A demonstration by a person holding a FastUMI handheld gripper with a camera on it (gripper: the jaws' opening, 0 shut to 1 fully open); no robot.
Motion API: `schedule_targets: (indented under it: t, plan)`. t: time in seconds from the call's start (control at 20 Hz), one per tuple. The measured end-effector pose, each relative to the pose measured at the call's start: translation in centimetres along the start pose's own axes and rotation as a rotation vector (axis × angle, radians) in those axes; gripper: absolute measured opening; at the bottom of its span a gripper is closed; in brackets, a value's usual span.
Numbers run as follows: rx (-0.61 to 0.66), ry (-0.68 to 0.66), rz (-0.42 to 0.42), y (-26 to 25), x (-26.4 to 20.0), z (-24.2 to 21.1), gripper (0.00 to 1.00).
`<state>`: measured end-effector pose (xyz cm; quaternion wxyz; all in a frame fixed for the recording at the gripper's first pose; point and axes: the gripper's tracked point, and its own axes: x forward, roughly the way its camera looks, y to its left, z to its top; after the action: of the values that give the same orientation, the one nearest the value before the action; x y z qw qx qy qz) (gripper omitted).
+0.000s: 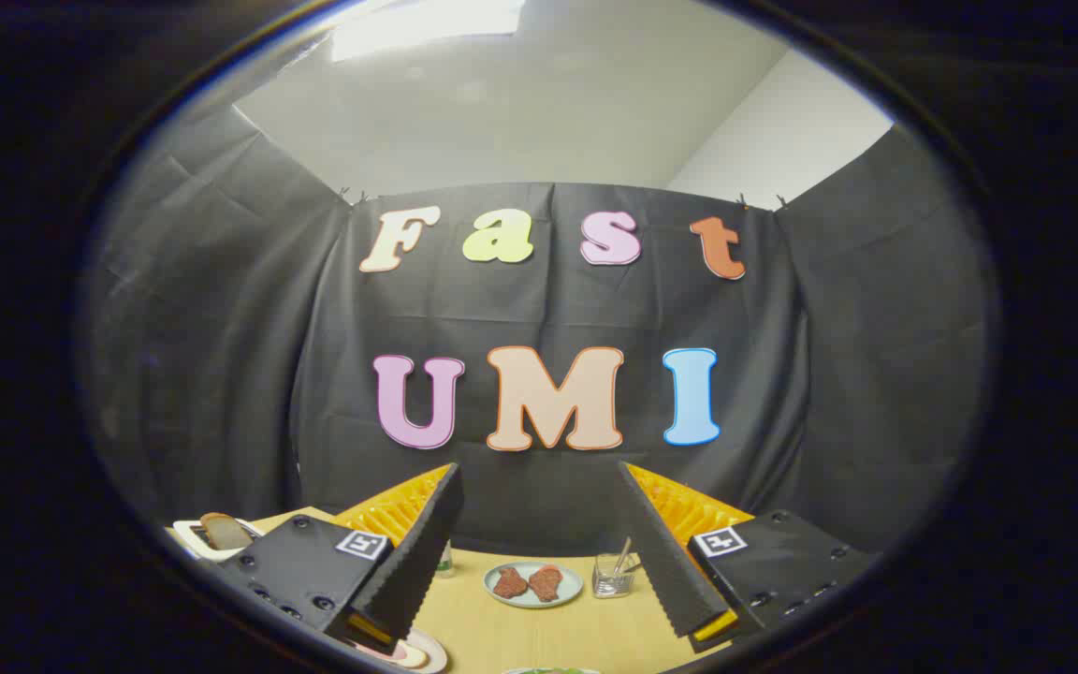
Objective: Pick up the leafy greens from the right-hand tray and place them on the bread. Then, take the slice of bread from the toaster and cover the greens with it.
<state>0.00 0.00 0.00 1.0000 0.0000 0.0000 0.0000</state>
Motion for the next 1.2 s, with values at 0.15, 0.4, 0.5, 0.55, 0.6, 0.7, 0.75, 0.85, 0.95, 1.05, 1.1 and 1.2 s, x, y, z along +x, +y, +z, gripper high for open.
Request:
schedule_targets:
  t: [0.15,0.4,0.5,0.55,0.6,0.7,0.75,0.85,0.95,1.05,1.1,1.2]
  plan:
    - [-0.009,0.006,0.002,0.0,0.1,-0.1,0.98]
    - [-0.029,0.006,0.012,0.4,0.3,-0.2,0.98]
    - [-0.031,0.008,0.015,0.4,0.4,-0.3,0.98]
    - [-0.031,0.01,0.015,0.5,0.4,-0.3,0.98]
    - [-0.03,0.01,0.016,0.5,0.5,-0.4,0.98]
    - [-0.031,0.015,0.016,0.4,0.5,-0.6,0.98]
    - [-0.03,0.017,0.017,0.4,0.6,-0.7,0.98]
    - [-0.031,0.024,0.026,0.4,0.5,-0.9,0.98]
    - [-0.033,0.034,0.048,0.6,0.5,-1.3,0.98]
    - [-0.052,0.05,0.057,0.1,0.6,-1.9,0.98]
    - [-0.06,0.058,0.062,0.0,0.5,-2.4,0.98]
    - [-0.073,0.073,0.078,-0.3,0.5,-3.0,0.98]
